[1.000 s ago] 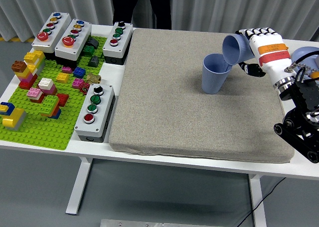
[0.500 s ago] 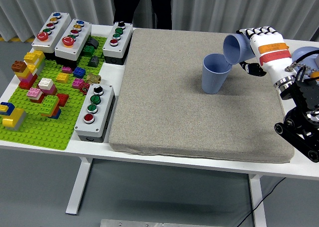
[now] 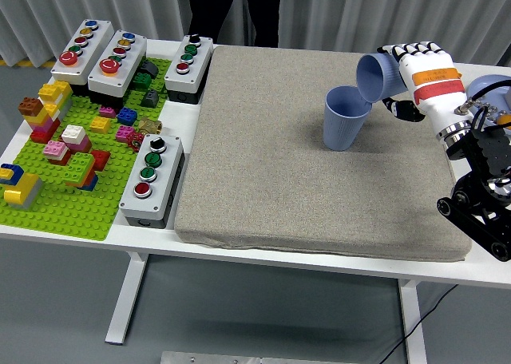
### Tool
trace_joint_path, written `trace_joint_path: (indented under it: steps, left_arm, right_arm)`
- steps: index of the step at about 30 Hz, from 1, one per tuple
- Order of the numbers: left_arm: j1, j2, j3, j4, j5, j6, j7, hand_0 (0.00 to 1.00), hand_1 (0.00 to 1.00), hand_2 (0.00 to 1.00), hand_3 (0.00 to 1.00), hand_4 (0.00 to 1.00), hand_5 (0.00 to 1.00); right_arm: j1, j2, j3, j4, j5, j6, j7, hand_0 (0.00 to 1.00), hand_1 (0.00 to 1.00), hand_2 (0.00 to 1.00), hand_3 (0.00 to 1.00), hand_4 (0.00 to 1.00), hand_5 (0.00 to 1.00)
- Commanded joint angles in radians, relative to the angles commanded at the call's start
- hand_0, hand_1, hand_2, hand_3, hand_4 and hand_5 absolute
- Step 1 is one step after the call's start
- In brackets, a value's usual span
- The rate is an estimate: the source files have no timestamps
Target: Pick cup pour cup place
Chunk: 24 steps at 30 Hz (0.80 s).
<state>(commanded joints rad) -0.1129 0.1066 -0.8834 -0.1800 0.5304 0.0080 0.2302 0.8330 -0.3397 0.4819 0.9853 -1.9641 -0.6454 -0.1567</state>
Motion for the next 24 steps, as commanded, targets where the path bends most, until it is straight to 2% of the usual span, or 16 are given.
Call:
trace_joint_path:
  steps: [8, 13, 24]
  left_arm:
    - [0.004, -0.001, -0.002, 0.000, 0.002, 0.000, 0.000, 0.758, 0.810, 0.848, 0.763, 0.514, 0.940]
    - [0.006, -0.001, -0.003, 0.000, 0.005, 0.000, 0.002, 0.758, 0.809, 0.848, 0.763, 0.515, 0.942]
    - [0.012, -0.002, -0.003, 0.000, 0.009, -0.001, 0.005, 0.758, 0.809, 0.848, 0.763, 0.515, 0.942]
  right_arm:
    - [-0.019, 0.005, 0.040, 0.025, 0.069, 0.000, 0.015, 0.827, 0.634, 0.535, 0.557, 0.640, 0.056]
    - [-0.035, 0.004, 0.100, 0.046, 0.224, 0.000, 0.073, 0.826, 0.633, 0.533, 0.554, 0.640, 0.057]
    - [-0.093, 0.024, 0.261, 0.057, 0.682, 0.000, 0.186, 0.824, 0.633, 0.533, 0.557, 0.639, 0.058]
